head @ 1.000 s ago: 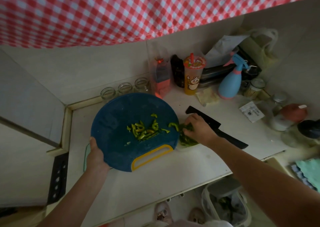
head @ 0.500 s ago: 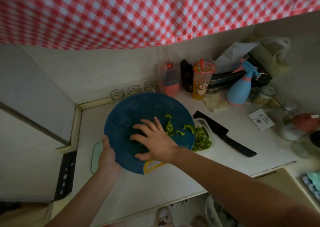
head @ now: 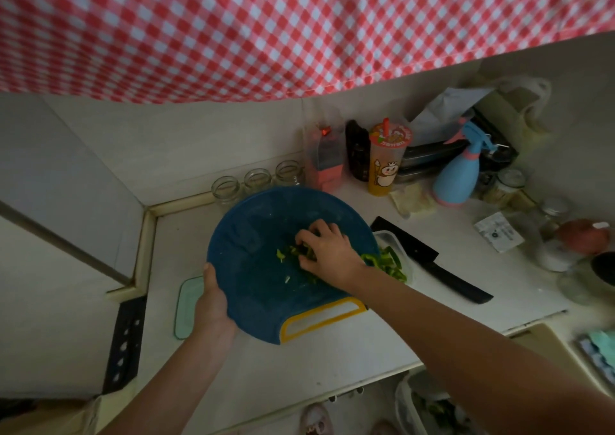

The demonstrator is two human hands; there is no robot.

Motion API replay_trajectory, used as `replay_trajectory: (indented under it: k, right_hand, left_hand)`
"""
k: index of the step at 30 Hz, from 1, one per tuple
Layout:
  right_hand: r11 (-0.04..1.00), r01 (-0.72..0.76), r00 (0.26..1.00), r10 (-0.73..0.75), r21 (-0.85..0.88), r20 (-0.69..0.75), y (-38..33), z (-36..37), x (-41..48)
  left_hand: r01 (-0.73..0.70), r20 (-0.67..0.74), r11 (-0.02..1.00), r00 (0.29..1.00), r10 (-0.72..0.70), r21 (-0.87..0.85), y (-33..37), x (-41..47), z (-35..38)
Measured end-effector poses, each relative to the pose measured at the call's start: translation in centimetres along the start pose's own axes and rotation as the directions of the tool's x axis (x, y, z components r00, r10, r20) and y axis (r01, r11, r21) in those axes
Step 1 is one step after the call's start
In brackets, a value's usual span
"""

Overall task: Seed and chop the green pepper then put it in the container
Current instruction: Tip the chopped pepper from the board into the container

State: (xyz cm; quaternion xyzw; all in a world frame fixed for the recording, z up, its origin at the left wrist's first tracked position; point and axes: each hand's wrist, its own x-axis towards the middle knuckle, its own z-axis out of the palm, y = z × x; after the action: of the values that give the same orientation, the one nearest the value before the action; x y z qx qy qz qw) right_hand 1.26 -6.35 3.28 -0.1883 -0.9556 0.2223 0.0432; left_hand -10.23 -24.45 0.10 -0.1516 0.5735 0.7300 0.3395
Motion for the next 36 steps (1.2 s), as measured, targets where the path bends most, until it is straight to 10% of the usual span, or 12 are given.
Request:
replay_trajectory:
  k: [16, 36]
  right_hand:
    - [0.991, 0.102, 0.994, -0.106, -0.089, -0.039, 3.8, 0.0, -2.0]
    - [0.968, -0.231, 0.965, 0.240, 0.096, -0.106, 11.0, 0.5, -5.5]
  left_hand:
    - [0.001, 0.048, 0.998, 0.999, 0.002, -0.061, -0.2, 0.1, 0.8]
    - [-0.038, 0.030, 0.998, 0.999, 0.039, -0.058, 0.6, 0.5, 0.4]
